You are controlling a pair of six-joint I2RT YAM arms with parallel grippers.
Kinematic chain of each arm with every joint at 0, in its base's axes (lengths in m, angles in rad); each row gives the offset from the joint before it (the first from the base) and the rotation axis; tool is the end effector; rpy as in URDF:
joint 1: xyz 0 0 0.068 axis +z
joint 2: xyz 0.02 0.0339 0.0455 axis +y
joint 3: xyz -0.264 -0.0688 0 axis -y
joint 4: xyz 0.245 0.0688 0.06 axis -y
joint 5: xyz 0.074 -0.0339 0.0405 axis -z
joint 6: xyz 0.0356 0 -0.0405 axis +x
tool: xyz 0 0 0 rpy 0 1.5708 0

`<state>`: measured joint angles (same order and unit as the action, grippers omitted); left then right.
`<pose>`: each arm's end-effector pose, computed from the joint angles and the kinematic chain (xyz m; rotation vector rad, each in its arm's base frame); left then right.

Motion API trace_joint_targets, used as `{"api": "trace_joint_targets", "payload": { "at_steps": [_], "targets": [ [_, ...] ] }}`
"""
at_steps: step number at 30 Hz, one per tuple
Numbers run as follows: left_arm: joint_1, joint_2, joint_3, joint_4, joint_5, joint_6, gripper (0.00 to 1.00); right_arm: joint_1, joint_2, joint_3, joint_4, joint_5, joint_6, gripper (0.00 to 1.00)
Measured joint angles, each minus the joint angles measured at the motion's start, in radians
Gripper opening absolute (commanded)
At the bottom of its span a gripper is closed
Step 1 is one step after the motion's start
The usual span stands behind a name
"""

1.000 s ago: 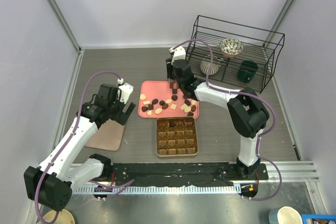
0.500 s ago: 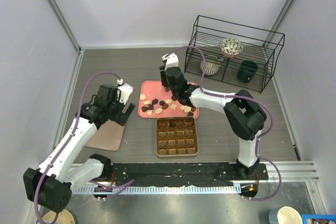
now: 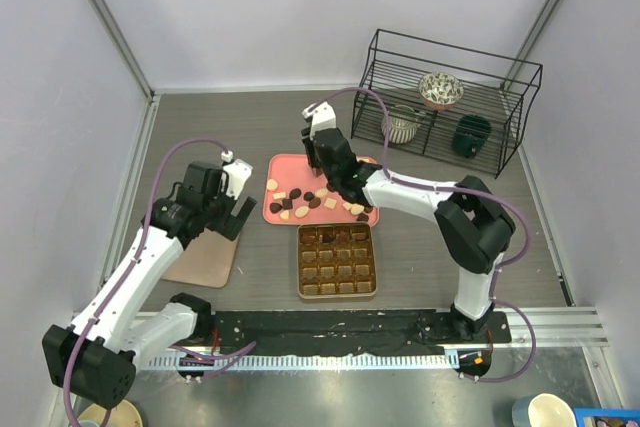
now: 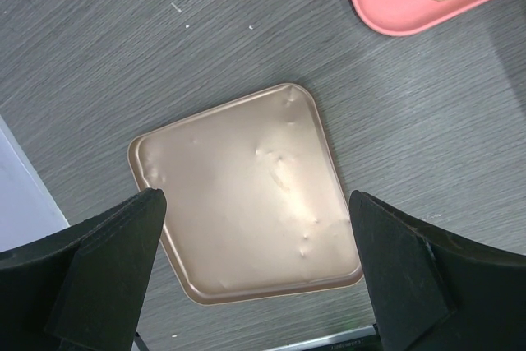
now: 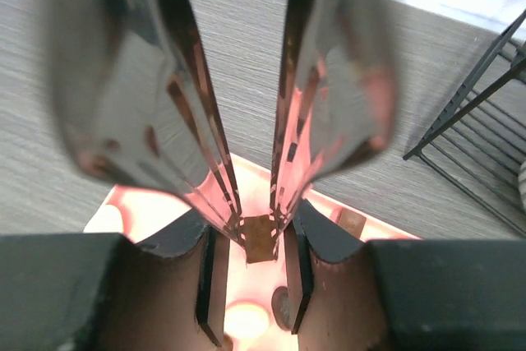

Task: Pack the chocolate
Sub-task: Place the fake chocolate in the packing box.

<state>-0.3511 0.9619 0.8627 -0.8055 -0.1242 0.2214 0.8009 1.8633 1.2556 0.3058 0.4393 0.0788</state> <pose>0.1764 -0.0599 0.2795 0.6459 2.3823 0.0978 0.3122 0.3003 0.2441 -0.3639 1.8119 0.2031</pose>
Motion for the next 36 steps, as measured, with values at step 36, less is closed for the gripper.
{"api": "trace_joint_targets", "payload": {
  "at_steps": [36],
  "targets": [
    [0.000, 0.034, -0.006, -0.008, 0.019, -0.009, 1.00, 0.504, -0.578, -0.357, -0.301, 0.101, 0.109, 0.45]
  ]
}}
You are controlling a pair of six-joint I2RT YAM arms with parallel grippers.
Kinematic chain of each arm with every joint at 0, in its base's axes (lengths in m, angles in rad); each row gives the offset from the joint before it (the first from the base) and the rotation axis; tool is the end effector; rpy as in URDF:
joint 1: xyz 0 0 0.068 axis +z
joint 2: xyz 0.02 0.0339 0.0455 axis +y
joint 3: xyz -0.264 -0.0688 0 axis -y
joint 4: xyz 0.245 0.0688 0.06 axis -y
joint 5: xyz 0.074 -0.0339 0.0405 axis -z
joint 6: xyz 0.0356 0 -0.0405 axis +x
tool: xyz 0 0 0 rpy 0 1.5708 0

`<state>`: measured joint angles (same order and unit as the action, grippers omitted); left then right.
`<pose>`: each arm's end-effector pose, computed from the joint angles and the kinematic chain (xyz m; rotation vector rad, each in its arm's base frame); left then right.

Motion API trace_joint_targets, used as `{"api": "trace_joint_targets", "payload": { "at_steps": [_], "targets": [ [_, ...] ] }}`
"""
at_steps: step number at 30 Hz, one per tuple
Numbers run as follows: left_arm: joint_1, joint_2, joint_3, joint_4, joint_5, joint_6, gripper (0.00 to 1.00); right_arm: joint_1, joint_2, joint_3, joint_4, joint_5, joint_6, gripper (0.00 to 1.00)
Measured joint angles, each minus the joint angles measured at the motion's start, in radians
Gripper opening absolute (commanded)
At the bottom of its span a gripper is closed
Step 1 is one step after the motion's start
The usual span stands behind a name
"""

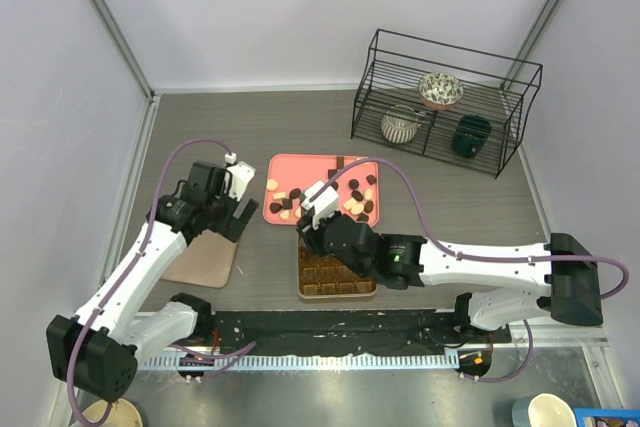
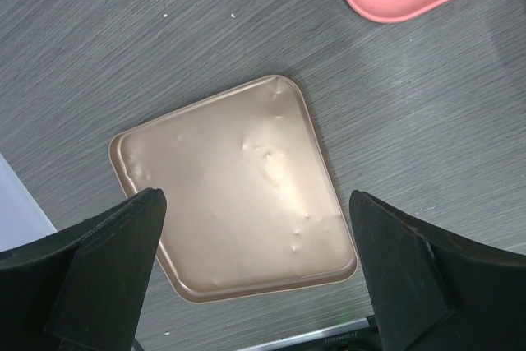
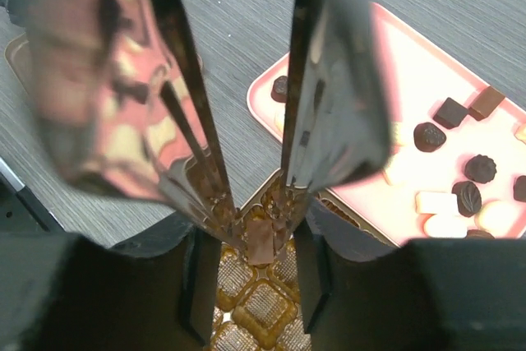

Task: Pack the chocolate
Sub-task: Place the fake chocolate in the packing box, then pick up the fake chocolate from the plate.

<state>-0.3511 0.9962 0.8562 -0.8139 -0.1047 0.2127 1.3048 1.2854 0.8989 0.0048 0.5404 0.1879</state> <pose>0.1804 -0.0621 0.2711 0.6602 2.4306 0.0762 0.0945 0.2771 0.2911 -0.7022 1.7928 0.4840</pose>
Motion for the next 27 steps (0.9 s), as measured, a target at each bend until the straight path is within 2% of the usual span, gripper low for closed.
{"api": "trace_joint_targets", "payload": {
  "at_steps": [5, 15, 18, 22, 27],
  "targets": [
    [0.000, 0.007, 0.002, 0.000, 0.001, 0.000, 1.00, 0.000, 0.000, -0.008, 0.019, 0.001, 0.003, 0.50],
    [0.000, 0.008, 0.012, 0.000, 0.000, 0.000, 1.00, -0.035, -0.038, -0.003, 0.016, 0.030, -0.029, 0.48],
    [0.000, 0.009, 0.025, 0.000, 0.000, -0.002, 1.00, -0.132, -0.064, 0.021, 0.014, 0.006, -0.039, 0.45],
    [0.000, 0.016, 0.036, 0.000, -0.001, -0.003, 1.00, -0.321, -0.061, 0.074, 0.032, -0.023, -0.068, 0.43],
    [0.000, 0.018, 0.037, -0.001, -0.007, -0.003, 1.00, -0.469, 0.048, 0.155, 0.080, -0.053, -0.104, 0.45]
  ]
}}
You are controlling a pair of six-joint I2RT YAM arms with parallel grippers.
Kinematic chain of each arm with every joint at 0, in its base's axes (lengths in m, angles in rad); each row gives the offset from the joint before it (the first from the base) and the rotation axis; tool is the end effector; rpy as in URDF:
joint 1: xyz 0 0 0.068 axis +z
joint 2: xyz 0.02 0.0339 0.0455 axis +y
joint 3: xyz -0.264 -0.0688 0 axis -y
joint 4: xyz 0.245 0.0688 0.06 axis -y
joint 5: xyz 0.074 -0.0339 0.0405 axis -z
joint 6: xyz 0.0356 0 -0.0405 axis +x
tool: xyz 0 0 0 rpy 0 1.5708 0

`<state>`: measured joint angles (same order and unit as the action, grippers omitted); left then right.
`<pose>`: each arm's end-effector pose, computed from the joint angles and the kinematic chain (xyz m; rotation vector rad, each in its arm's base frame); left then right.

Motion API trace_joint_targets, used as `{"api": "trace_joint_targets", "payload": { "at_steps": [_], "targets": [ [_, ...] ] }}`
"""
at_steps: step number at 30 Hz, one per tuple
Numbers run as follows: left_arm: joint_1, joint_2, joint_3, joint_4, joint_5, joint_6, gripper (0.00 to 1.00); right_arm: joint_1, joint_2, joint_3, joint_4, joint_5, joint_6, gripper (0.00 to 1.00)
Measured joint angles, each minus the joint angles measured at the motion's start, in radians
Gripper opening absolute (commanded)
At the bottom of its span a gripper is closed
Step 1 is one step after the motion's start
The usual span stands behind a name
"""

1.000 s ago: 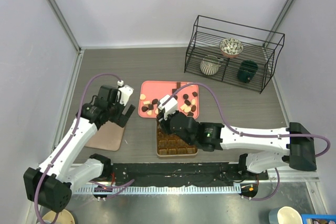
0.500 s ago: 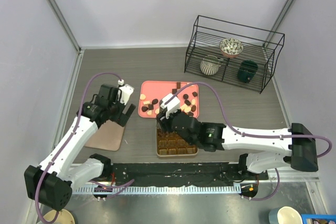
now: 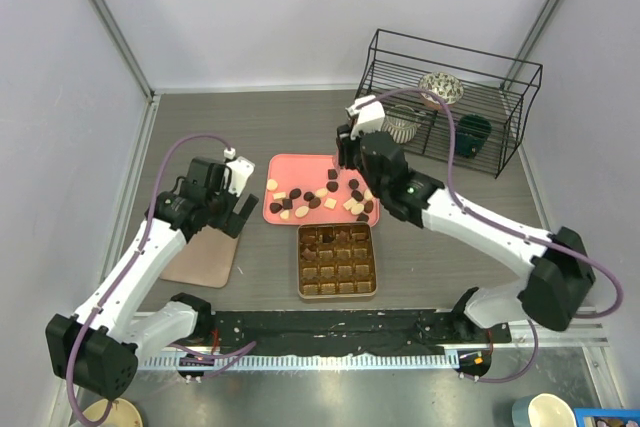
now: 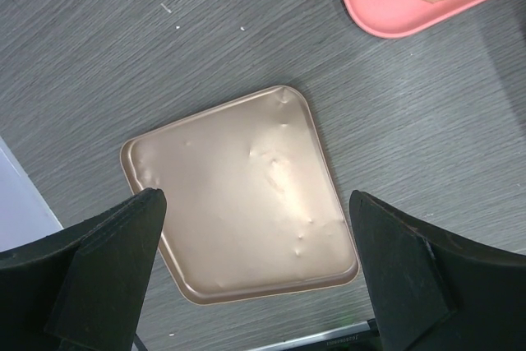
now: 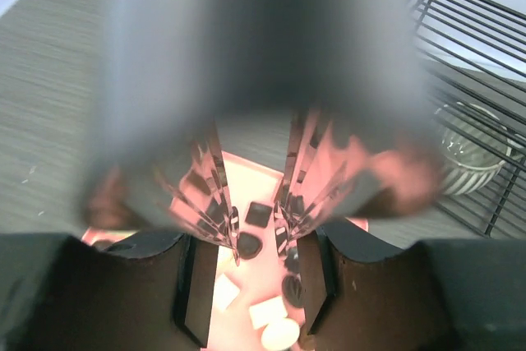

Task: Pack the chocolate
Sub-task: Pick up the fake chocolate from the plate.

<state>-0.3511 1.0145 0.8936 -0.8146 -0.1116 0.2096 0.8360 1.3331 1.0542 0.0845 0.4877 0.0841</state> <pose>0.1854 -0.0637 0.2797 0.6474 2.4145 0.0812 0.2225 0.2213 0.3399 -0.3030 1.7221 0.2435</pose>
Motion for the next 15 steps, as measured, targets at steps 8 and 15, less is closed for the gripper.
{"api": "trace_joint_targets", "payload": {
  "at_steps": [8, 15],
  "targets": [
    [0.000, -0.003, 0.000, -0.008, -0.005, 0.002, 1.00, -0.142, 0.288, 0.129, 0.059, -0.040, -0.006, 0.47],
    [0.000, -0.014, 0.000, -0.010, -0.019, 0.008, 1.00, -0.170, 0.433, 0.191, 0.102, -0.037, 0.001, 0.47]
  ]
}}
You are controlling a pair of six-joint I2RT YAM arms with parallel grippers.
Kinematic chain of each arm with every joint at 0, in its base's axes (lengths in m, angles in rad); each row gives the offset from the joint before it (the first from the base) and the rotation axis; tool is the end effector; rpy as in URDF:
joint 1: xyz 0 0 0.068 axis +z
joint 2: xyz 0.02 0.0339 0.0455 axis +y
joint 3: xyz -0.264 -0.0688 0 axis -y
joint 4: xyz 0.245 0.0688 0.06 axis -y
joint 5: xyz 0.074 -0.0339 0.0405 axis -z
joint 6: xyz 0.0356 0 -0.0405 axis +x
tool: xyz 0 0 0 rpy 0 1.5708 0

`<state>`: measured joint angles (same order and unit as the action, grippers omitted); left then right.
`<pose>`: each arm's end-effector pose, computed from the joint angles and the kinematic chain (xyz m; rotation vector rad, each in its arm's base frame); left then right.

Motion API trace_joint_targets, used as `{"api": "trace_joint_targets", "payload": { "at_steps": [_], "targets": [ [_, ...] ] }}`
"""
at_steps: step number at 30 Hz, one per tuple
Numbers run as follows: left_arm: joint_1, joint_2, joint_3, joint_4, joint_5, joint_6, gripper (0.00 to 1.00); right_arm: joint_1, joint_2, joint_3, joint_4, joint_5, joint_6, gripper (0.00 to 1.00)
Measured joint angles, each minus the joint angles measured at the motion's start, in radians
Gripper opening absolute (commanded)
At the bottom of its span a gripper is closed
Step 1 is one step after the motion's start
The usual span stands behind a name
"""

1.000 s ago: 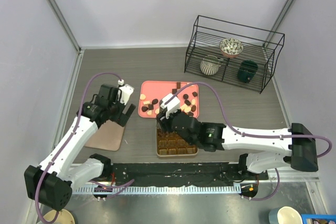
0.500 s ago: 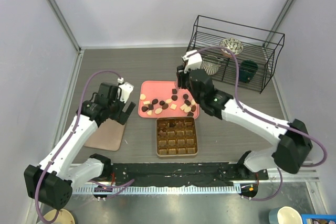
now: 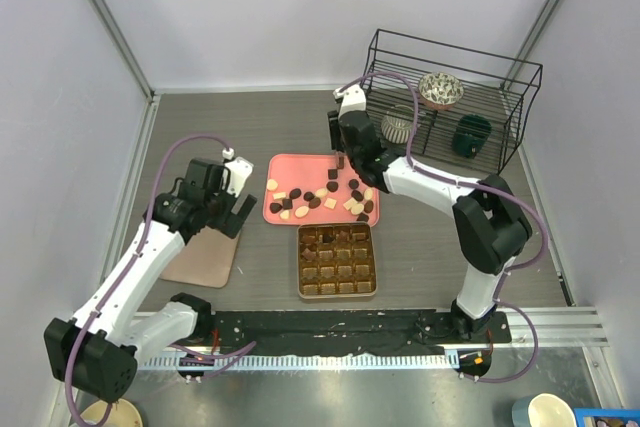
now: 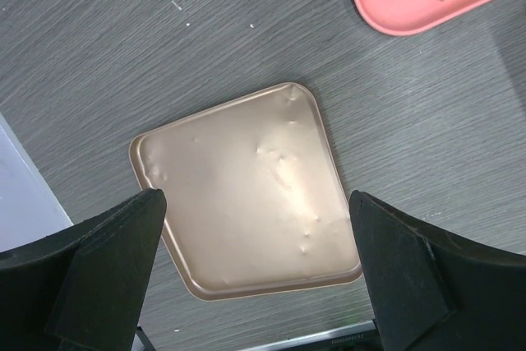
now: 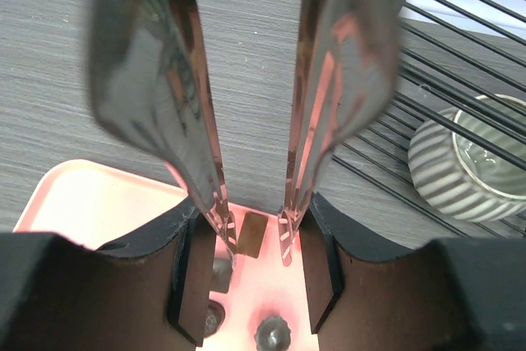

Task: Pack the chocolate
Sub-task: Pick up the fake chocolate from the plate.

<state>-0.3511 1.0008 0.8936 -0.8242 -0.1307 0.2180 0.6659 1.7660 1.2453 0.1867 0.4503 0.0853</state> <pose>0.1826 -0.0619 0.2815 0.6481 2.4084 0.1079 0.3350 0.2434 0.2679 -0.2403 1.8559 0.0885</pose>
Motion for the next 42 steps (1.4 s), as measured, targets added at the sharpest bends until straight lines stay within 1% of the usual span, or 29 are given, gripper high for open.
{"api": "trace_joint_targets", "payload": {
  "at_steps": [6, 15, 27, 30, 37, 42],
  "targets": [
    [0.000, -0.011, 0.000, 0.000, -0.001, 0.002, 1.00, -0.003, 0.047, 0.011, 0.048, 0.004, 0.023, 0.46],
    [0.000, -0.024, -0.011, 0.000, -0.008, 0.006, 1.00, -0.003, 0.069, 0.008, 0.114, 0.028, 0.046, 0.46],
    [0.000, -0.041, -0.025, -0.002, -0.008, 0.018, 0.99, -0.005, 0.067, -0.072, 0.193, 0.056, 0.053, 0.45],
    [0.000, -0.046, -0.025, -0.004, -0.008, 0.020, 1.00, -0.005, 0.064, -0.088, 0.208, 0.057, 0.060, 0.43],
    [0.000, -0.047, -0.025, -0.004, -0.008, 0.022, 1.00, 0.002, 0.036, -0.125, 0.212, 0.068, 0.080, 0.43],
    [0.000, -0.047, -0.025, -0.005, -0.008, 0.022, 1.00, 0.028, 0.023, -0.166, 0.201, 0.088, 0.089, 0.43]
  ]
}}
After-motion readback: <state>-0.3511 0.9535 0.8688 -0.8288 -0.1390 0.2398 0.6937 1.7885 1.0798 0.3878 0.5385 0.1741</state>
